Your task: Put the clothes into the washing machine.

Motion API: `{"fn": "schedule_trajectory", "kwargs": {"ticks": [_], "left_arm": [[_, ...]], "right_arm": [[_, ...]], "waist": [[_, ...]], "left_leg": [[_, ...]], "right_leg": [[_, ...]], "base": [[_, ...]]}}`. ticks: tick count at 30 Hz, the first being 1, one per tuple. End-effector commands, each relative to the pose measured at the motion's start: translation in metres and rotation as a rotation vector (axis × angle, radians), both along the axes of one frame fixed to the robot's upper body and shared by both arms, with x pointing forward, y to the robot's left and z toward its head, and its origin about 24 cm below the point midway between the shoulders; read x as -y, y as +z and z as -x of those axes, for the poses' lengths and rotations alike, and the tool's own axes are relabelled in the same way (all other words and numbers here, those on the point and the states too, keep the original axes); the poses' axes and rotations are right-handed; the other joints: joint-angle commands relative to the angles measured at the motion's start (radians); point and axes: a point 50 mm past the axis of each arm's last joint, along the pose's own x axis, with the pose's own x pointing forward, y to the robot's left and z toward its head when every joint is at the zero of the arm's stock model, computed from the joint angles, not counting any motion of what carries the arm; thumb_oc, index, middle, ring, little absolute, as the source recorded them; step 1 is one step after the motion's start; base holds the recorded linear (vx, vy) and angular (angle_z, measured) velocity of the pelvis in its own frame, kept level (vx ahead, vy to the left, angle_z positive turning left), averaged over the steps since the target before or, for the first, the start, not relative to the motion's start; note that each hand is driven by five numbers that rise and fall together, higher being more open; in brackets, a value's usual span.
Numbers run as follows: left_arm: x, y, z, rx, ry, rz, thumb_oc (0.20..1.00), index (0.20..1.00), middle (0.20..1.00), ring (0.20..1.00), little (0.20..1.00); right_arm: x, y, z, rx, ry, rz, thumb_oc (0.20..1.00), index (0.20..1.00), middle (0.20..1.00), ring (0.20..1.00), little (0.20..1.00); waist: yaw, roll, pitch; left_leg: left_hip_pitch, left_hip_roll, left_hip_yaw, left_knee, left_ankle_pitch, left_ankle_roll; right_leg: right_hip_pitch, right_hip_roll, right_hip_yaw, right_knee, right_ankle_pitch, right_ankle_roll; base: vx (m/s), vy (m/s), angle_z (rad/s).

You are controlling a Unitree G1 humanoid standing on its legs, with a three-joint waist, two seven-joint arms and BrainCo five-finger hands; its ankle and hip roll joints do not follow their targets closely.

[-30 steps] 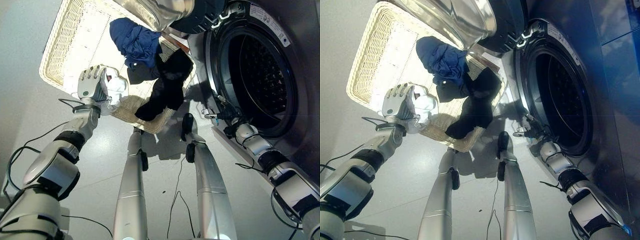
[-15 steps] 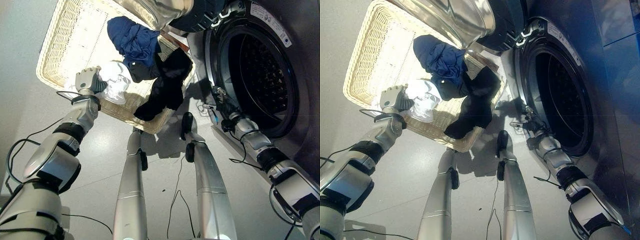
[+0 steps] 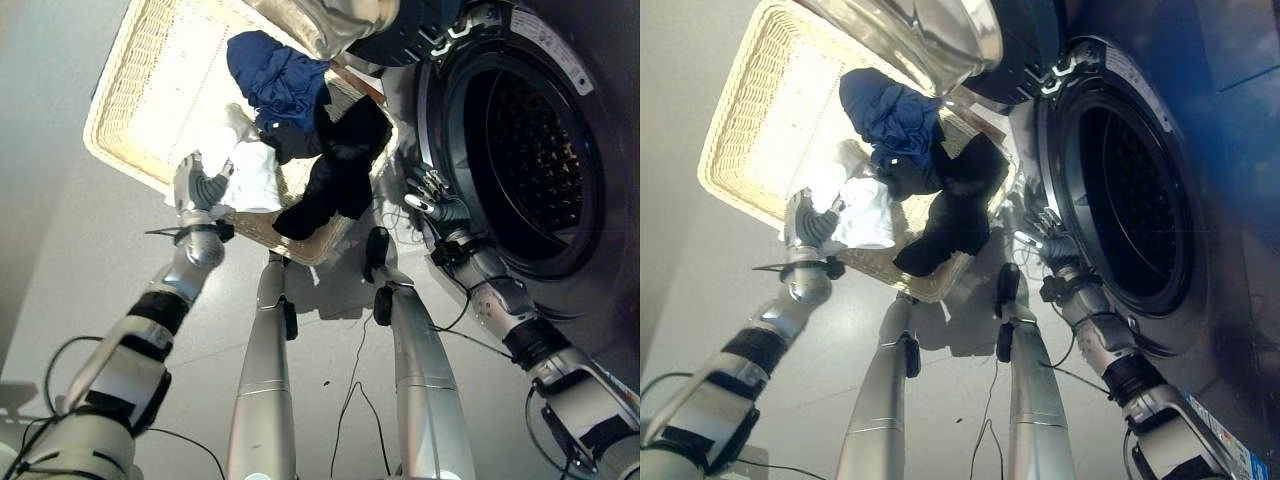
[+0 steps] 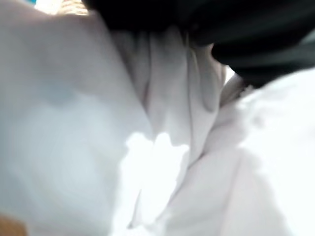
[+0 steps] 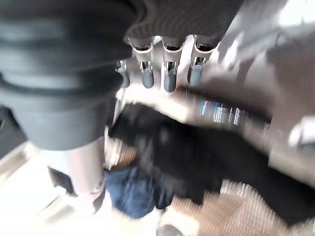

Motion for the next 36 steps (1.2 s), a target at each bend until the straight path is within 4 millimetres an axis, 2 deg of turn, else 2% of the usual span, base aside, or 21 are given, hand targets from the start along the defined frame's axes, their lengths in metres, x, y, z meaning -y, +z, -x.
{"fn": "schedule_trajectory", "kwargs": {"ticks": [1, 5, 7, 14, 22, 32, 33, 34, 36], "left_arm": [[0.022, 0.037, 0.017, 0.274, -0.133, -0.043, 0.2, 0.2, 0.2, 0.2, 0.2], [0.038, 0.046, 0.026, 0.335, -0.224, -0.08, 0.2, 0.2, 0.2, 0.2, 0.2], [0.055, 0.056, 0.033, 0.374, -0.314, -0.107, 0.2, 0.2, 0.2, 0.2, 0.2], [0.077, 0.066, 0.042, 0.402, -0.428, -0.158, 0.2, 0.2, 0.2, 0.2, 0.2], [0.094, 0.067, 0.044, 0.369, -0.512, -0.176, 0.2, 0.2, 0.2, 0.2, 0.2], [0.108, 0.068, 0.046, 0.333, -0.604, -0.219, 0.2, 0.2, 0.2, 0.2, 0.2], [0.11, 0.068, 0.047, 0.328, -0.615, -0.221, 0.2, 0.2, 0.2, 0.2, 0.2], [0.112, 0.069, 0.047, 0.322, -0.636, -0.22, 0.2, 0.2, 0.2, 0.2, 0.2], [0.113, 0.07, 0.048, 0.325, -0.644, -0.228, 0.2, 0.2, 0.2, 0.2, 0.2]], "right_arm": [[-0.012, 0.012, 0.016, 0.077, 0.13, -0.111, 1.0, 1.0, 1.0, 1.0, 1.0], [-0.027, 0.021, 0.023, 0.1, 0.251, -0.13, 1.0, 1.0, 1.0, 1.0, 1.0], [-0.043, 0.028, 0.029, 0.11, 0.352, -0.131, 1.0, 1.0, 1.0, 1.0, 1.0], [-0.071, 0.038, 0.04, 0.112, 0.514, -0.109, 1.0, 1.0, 1.0, 1.0, 1.0], [-0.086, 0.048, 0.046, 0.155, 0.574, -0.108, 1.0, 1.0, 1.0, 1.0, 1.0], [-0.09, 0.066, 0.048, 0.25, 0.558, -0.135, 1.0, 1.0, 1.0, 1.0, 1.0], [-0.089, 0.069, 0.047, 0.263, 0.545, -0.147, 0.57, 0.57, 0.57, 0.57, 0.57], [-0.088, 0.072, 0.046, 0.272, 0.521, -0.164, 0.2, 0.2, 0.2, 0.2, 0.2], [-0.087, 0.074, 0.046, 0.279, 0.509, -0.17, 0.2, 0.2, 0.2, 0.2, 0.2]], "waist": [[0.036, -0.044, -0.02], [0.041, -0.045, -0.02], [0.044, -0.046, -0.02], [0.049, -0.039, -0.02], [0.052, -0.026, -0.02], [0.054, -0.024, -0.02], [0.053, -0.024, -0.02], [0.053, -0.023, -0.02], [0.052, -0.023, -0.02]], "left_leg": [[-0.026, -0.073, -0.032, 0.132, -0.13, 0.01], [-0.023, -0.079, -0.034, 0.129, -0.131, 0.013], [-0.015, -0.082, -0.033, 0.121, -0.129, 0.015], [-0.005, -0.092, -0.034, 0.112, -0.123, 0.017], [0.005, -0.1, -0.031, 0.109, -0.12, 0.018], [0.014, -0.104, -0.026, 0.108, -0.117, 0.019], [0.015, -0.105, -0.025, 0.108, -0.116, 0.019], [0.015, -0.106, -0.023, 0.109, -0.116, 0.02], [0.015, -0.105, -0.022, 0.109, -0.117, 0.02]], "right_leg": [[0.058, 0.032, -0.004, -0.234, 0.179, 0.119], [0.059, 0.03, -0.009, -0.236, 0.183, 0.122], [0.064, 0.025, -0.016, -0.246, 0.19, 0.126], [0.072, 0.021, -0.026, -0.257, 0.198, 0.13], [0.077, 0.011, -0.034, -0.268, 0.211, 0.135], [0.084, 0.011, -0.042, -0.271, 0.219, 0.137], [0.084, 0.011, -0.042, -0.272, 0.22, 0.137], [0.084, 0.011, -0.041, -0.271, 0.221, 0.137], [0.083, 0.011, -0.042, -0.271, 0.221, 0.137]], "base": [[0.0, -0.043, 0.0], [0.0, -0.034, 0.05], [0.01, -0.034, 0.04], [0.0, -0.017, 0.03], [0.0, -0.007, 0.03], [0.0, 0.0, 0.0], [0.0, 0.0, 0.0], [0.0, 0.0, 0.0], [0.0, 0.0, 0.0]]}}
